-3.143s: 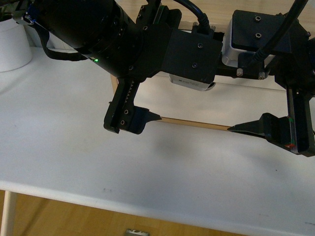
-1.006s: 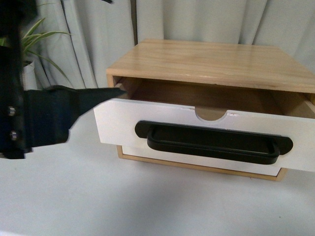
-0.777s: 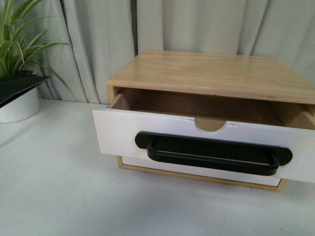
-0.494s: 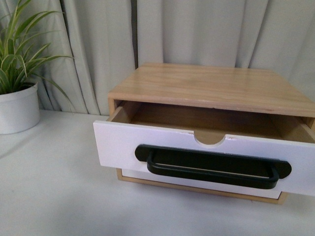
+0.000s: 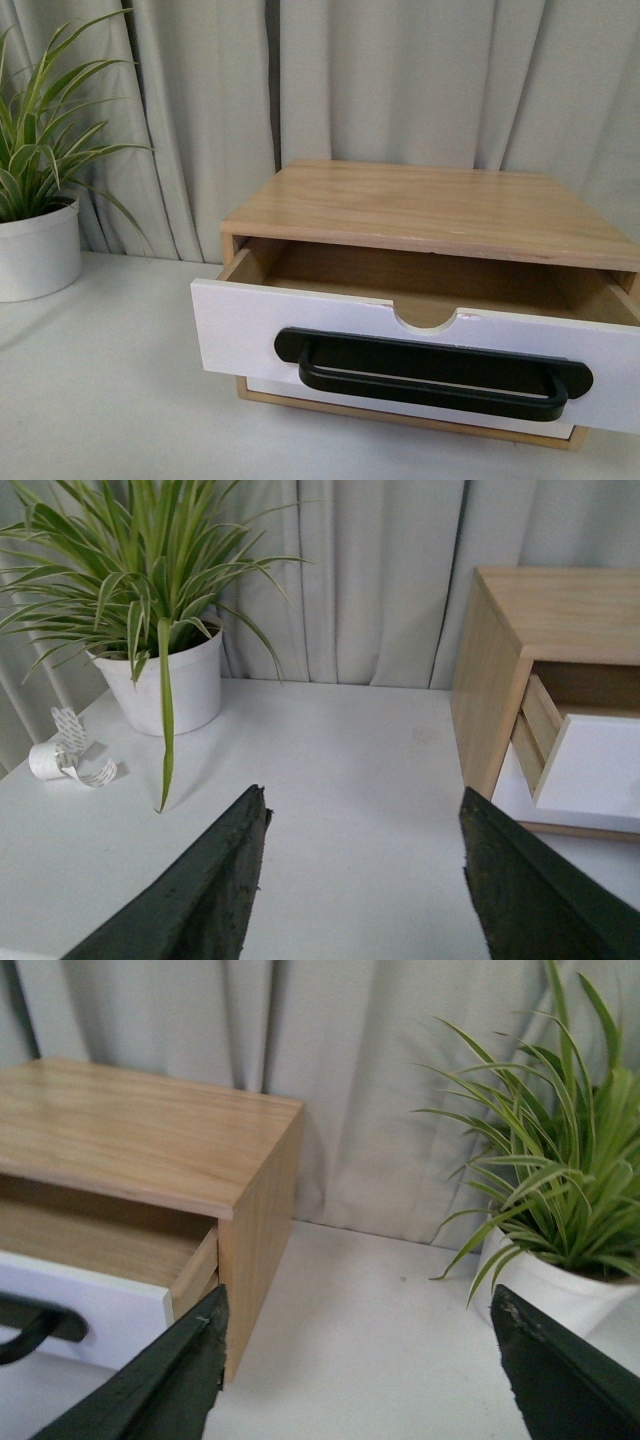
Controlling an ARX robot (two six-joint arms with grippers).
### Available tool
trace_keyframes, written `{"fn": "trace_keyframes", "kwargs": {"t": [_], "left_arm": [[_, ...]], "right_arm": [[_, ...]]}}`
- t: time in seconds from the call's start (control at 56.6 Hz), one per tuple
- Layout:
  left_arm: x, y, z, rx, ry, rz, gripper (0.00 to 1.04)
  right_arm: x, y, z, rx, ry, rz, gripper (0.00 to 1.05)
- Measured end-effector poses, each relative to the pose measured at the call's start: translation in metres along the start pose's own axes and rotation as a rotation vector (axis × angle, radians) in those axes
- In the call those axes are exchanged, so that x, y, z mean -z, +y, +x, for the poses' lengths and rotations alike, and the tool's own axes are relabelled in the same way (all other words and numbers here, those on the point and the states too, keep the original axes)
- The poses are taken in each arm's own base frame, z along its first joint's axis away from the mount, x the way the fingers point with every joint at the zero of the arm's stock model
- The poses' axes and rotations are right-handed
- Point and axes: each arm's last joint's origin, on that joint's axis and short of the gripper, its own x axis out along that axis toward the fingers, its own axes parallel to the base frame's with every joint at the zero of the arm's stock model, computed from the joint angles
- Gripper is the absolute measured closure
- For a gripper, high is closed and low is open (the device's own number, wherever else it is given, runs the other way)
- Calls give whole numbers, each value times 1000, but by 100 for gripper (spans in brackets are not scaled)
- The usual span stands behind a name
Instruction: Pull drawer
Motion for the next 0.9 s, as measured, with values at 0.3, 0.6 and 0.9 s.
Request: {"fn": "trace_keyframes", "kwargs": {"t": [0.3,0.6,0.9], "left_arm": [[11,-1,-8,-1,-3,-60,101],[21,-2,-14,0,-16,-66,101],[24,-2,-25,0,-11,-67,101]], "right_arm": [[20,19,-5,-7,2,57,99],[28,35,-17,-19,-4,62,103],[44,36,-17,-14,3,63,103]]}}
